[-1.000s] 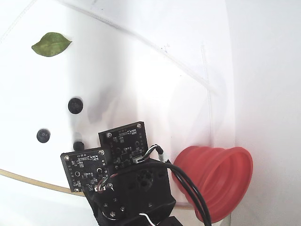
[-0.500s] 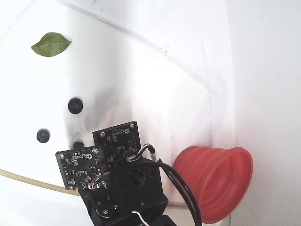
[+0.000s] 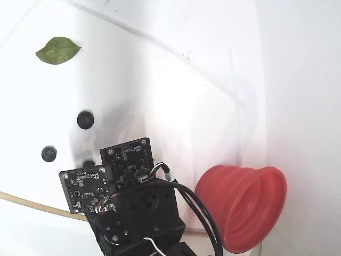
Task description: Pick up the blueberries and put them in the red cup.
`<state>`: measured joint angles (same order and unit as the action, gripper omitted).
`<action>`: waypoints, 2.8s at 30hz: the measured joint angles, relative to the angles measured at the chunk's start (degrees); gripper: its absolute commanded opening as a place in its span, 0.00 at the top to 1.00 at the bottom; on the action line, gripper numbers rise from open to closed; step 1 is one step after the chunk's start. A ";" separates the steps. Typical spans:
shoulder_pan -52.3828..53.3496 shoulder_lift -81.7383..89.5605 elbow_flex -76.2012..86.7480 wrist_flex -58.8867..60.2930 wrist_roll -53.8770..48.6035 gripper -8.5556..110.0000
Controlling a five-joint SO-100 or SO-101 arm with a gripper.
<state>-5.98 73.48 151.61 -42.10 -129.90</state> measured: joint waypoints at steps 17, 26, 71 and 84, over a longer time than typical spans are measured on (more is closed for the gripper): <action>0.00 -5.01 -3.08 -3.16 0.00 0.81; 0.00 -6.15 -4.39 -3.43 0.53 0.81; 0.00 7.12 -2.29 8.35 4.22 0.84; 1.41 19.51 -0.09 18.37 5.10 0.84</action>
<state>-4.57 92.99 151.52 -23.73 -124.80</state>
